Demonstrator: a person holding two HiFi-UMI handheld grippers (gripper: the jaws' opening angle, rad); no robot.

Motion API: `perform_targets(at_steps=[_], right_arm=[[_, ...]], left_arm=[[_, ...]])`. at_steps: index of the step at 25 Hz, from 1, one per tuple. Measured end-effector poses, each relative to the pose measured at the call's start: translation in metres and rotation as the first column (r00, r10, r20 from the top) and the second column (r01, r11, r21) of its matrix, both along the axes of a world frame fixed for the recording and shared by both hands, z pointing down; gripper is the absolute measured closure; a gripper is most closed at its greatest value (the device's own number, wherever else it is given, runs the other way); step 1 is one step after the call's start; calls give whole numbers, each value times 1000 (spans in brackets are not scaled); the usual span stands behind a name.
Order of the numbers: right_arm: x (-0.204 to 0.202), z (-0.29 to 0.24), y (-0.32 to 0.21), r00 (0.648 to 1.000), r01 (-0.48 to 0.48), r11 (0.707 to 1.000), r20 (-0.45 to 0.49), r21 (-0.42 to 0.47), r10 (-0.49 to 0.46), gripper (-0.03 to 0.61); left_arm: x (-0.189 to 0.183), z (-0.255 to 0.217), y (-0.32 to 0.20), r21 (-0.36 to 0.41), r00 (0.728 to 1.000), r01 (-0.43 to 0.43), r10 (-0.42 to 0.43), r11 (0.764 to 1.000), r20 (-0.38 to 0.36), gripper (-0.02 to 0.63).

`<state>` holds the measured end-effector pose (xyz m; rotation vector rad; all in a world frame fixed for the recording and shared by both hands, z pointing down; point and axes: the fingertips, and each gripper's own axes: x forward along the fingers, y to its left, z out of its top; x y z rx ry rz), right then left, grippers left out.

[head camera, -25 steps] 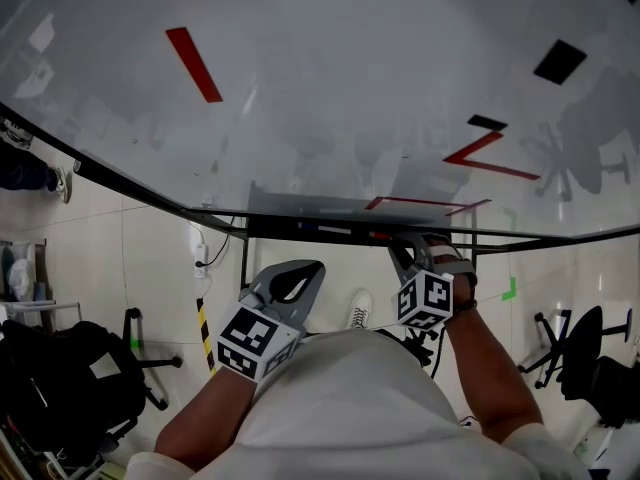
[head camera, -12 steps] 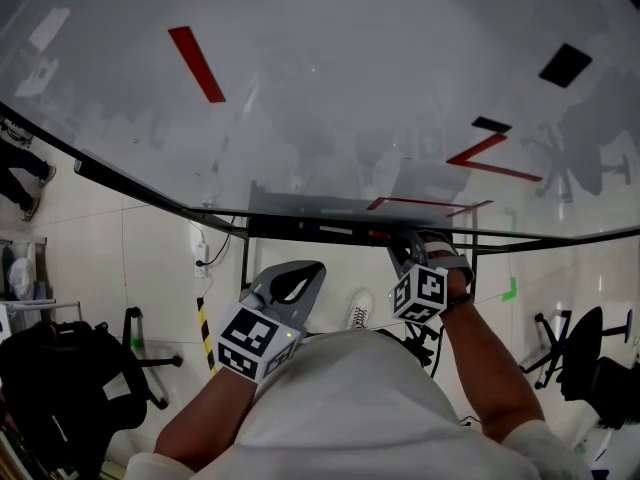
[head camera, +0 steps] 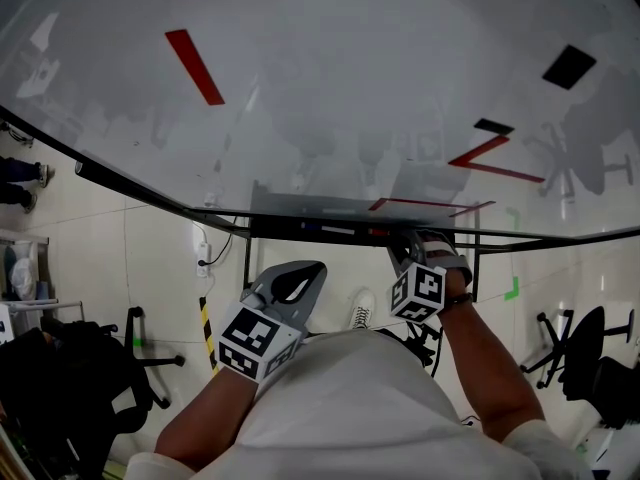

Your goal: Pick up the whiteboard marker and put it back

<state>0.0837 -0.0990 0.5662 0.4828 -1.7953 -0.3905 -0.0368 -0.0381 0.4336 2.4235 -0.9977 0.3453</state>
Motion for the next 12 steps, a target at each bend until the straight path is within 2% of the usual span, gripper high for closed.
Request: perform_targets(at_steps=[8, 12], right_arm=[[0, -7, 1, 1000, -19, 1000, 24, 9, 19, 537], [0, -18, 2, 991, -81, 997, 104, -12, 82, 577]], left_arm=[[1, 0, -2, -1, 1000, 0, 0, 1000, -1, 598], [4, 0, -2, 1, 1000, -5, 5, 1000, -2, 598]])
